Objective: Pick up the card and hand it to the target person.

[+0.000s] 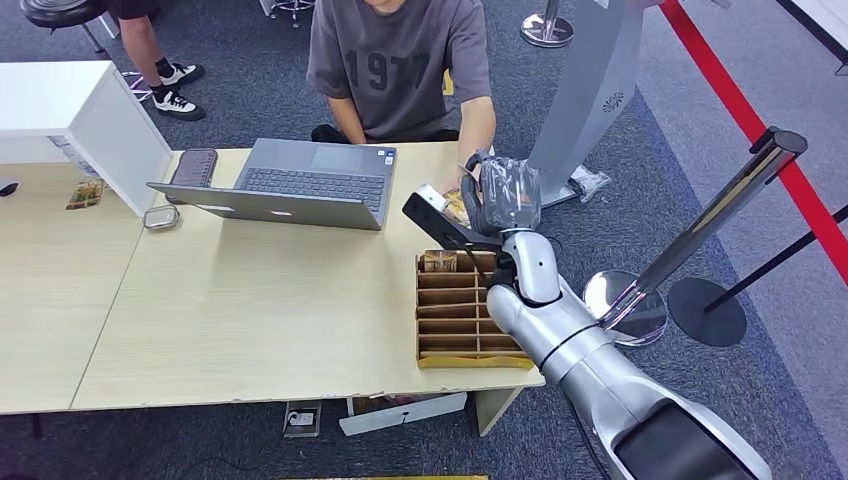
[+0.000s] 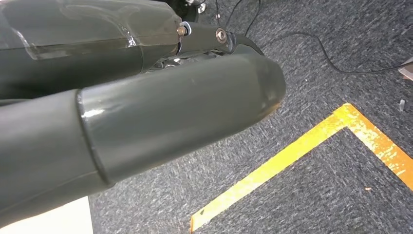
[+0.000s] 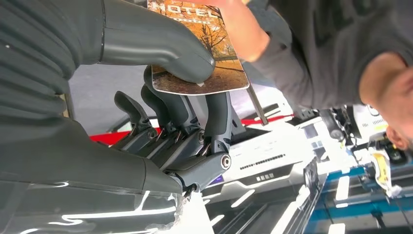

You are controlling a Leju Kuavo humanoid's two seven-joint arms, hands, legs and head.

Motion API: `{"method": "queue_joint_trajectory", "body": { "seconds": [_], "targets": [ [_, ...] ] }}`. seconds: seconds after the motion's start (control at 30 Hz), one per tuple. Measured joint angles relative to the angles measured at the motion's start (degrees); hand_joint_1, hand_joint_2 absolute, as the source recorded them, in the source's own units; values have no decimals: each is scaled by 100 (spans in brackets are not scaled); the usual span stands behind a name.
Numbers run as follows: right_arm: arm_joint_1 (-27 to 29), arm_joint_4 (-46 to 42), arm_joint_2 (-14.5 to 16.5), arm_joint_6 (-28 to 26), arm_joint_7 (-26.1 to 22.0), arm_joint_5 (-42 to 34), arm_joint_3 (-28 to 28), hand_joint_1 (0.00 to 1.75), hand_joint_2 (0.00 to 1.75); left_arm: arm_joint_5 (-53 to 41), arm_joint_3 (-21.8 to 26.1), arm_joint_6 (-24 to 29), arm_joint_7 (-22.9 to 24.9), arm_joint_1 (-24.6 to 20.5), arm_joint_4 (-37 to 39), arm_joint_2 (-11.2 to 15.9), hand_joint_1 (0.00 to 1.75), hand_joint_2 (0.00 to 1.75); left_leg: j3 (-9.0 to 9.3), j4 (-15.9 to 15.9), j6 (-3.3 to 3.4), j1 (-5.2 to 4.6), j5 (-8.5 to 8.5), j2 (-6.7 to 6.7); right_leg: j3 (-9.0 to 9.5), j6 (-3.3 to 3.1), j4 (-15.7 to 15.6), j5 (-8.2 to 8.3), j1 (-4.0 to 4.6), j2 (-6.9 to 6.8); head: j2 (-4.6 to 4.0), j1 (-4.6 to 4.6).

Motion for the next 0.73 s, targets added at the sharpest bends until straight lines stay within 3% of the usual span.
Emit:
{"method": "queue_joint_trajectory", "body": {
  "seconds": [0.13,0.2,0.23,0.33,0.37,0.73],
  "targets": [
    [-1,258,71,11,0,32,5,155,175,-15,-30,1,-1,-6,-1,-3,0,0,0,2,0,0,0,0,0,0,0,0,0,0,0,0],
    [-1,347,87,11,2,30,6,145,175,-17,-34,0,-1,-8,-1,-8,0,0,0,2,0,0,0,0,0,0,0,0,0,0,0,0],
    [-1,385,94,12,4,29,7,119,175,-17,-35,0,0,-8,-1,-9,0,0,0,3,0,0,0,0,0,0,0,0,0,0,0,-1],
    [0,479,112,29,9,13,8,13,175,-17,-39,-1,-1,-9,-1,-11,0,0,0,4,0,0,0,0,0,0,0,0,0,0,0,-1],
    [2,501,114,48,9,2,9,0,175,-17,-39,-1,-1,-9,-1,-12,0,0,-1,4,0,0,0,1,0,0,0,0,0,0,0,-1],
    [165,595,126,103,26,-129,16,0,175,-20,-44,-1,1,-8,-1,-14,0,0,-3,7,0,0,0,0,0,0,0,0,0,0,0,0]
  ]
}}
